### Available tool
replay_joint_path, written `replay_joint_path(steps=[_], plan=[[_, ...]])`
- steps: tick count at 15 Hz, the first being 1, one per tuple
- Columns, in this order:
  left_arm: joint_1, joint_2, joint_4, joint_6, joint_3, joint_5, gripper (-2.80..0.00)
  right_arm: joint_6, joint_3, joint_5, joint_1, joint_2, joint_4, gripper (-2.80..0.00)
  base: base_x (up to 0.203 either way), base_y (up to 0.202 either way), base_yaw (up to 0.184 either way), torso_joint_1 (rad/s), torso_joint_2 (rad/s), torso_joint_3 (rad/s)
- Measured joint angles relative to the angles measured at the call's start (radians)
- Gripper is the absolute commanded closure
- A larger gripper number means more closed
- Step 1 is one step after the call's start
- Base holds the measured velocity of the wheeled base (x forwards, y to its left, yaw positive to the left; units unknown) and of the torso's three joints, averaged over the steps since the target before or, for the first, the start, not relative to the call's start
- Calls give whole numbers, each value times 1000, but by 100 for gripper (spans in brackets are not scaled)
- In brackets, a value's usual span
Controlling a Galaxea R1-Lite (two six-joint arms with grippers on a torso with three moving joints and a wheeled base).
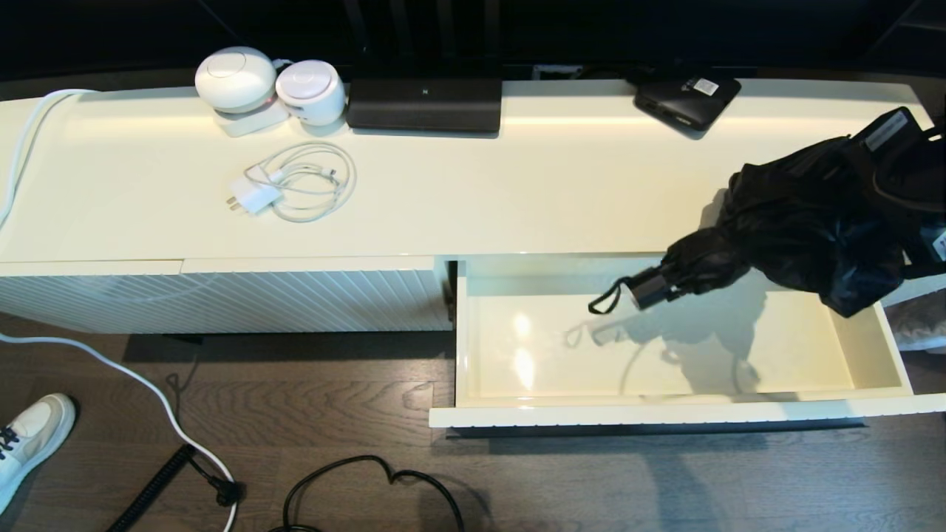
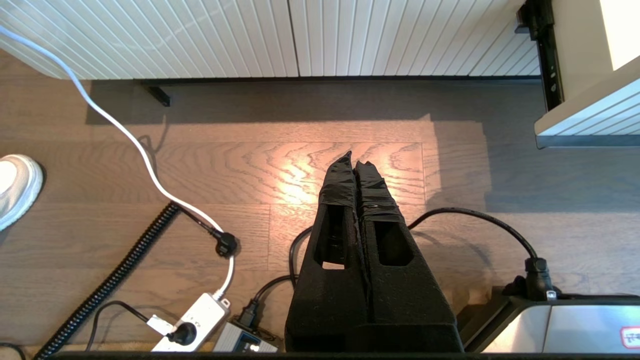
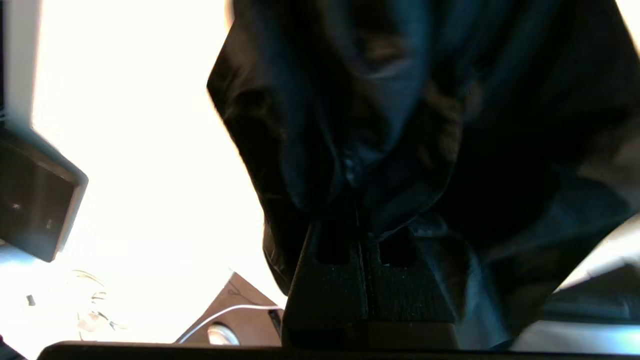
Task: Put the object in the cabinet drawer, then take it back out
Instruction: Put the umbrella in the drawer
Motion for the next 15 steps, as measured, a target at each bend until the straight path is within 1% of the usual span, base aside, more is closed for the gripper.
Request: replay_joint_path(steps=[3, 15], plan=[[0, 0, 0, 0, 0, 0, 0, 6, 29, 0, -2, -37, 28, 0, 0, 0, 0, 0, 0, 0], [0, 0, 0, -1, 0, 0, 0, 7, 169, 3, 2, -109, 27, 0, 0, 0, 0, 0, 0, 0]])
